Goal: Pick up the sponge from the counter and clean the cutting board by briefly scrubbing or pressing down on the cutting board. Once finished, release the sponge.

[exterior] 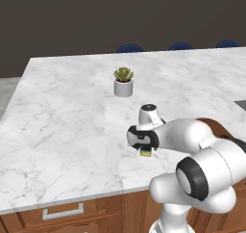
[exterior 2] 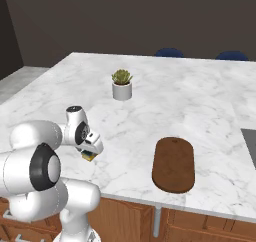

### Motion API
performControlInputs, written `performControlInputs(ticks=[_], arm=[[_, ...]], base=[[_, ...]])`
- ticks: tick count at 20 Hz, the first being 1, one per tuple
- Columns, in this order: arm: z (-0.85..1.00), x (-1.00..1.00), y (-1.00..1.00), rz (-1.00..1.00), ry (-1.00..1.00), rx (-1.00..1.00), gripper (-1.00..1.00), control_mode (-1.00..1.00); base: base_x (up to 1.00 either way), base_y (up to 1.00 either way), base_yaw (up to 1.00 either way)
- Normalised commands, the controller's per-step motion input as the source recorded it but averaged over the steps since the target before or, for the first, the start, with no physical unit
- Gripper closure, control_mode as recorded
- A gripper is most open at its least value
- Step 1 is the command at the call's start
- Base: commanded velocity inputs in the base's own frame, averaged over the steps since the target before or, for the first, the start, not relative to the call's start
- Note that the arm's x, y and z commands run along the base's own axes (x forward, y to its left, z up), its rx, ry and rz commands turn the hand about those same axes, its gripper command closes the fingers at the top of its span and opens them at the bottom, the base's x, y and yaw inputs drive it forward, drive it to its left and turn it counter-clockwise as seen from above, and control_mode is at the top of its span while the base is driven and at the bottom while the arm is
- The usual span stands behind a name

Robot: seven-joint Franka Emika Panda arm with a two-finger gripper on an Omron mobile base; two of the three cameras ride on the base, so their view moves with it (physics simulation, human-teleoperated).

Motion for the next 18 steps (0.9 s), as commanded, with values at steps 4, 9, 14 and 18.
performControlInputs(ticks=[4, 9, 14, 18], arm=[[0.00, 0.04, 0.00, 0.00, -0.01, 0.00, -1.00, -1.00], [-0.03, 0.05, 0.00, 0.00, 0.00, 0.00, -1.00, -1.00], [-0.03, 0.08, 0.00, 0.00, 0.00, 0.00, -1.00, -1.00], [-0.01, 0.05, 0.00, 0.00, 0.00, 0.00, -1.00, -1.00]], base=[[0.00, 0.00, 0.00], [0.00, 0.00, 0.00], [0.00, 0.00, 0.00], [0.00, 0.00, 0.00]])
